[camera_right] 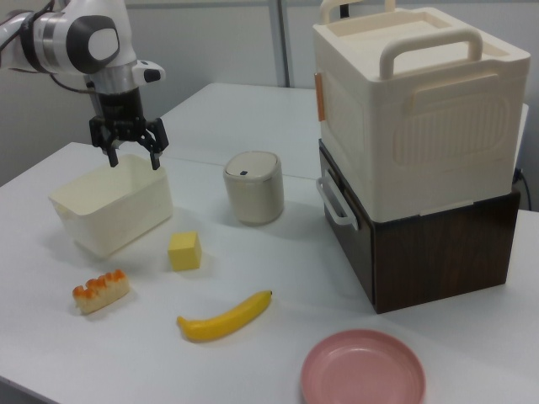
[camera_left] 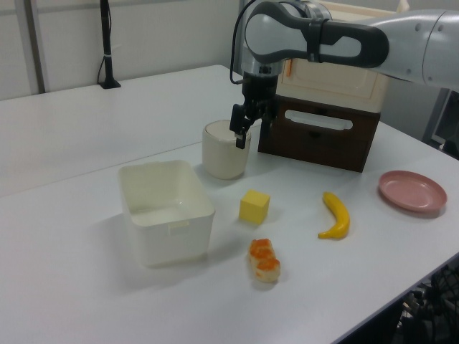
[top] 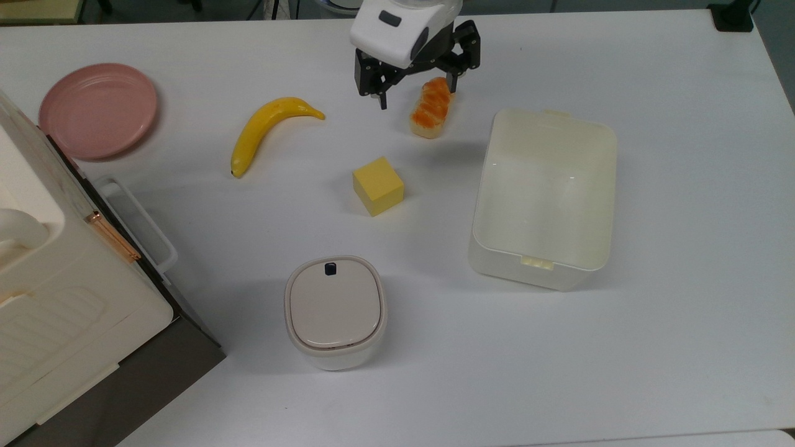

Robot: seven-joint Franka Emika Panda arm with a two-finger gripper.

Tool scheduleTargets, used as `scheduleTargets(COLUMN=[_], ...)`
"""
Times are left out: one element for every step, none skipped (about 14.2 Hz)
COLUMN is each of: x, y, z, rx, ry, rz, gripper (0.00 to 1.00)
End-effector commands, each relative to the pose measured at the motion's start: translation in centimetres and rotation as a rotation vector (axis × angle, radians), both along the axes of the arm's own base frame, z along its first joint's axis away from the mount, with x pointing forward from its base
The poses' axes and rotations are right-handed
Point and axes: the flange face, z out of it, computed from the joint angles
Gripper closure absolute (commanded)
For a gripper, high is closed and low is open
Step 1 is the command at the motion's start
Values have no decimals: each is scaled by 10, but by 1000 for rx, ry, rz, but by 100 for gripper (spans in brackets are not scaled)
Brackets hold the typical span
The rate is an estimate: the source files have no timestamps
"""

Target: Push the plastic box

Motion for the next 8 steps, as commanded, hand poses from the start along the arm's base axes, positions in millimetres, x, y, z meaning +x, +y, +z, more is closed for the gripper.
scheduleTargets(x=[-9, -10, -10, -9, -6, -2, 3, 6], y=[-2, -6, -9, -12, -13, -14, -13, -11], z=[-23, -30, -36, -45, -52, -57, -67, -76], rx=[-6, -32, -59, -73, -71, -73, -78, -87], ry=[28, 41, 56, 73, 80, 71, 74, 80], rz=[282, 375, 473, 550, 599, 633, 670, 704], gripper=[0, 0, 0, 0, 0, 0, 0, 0])
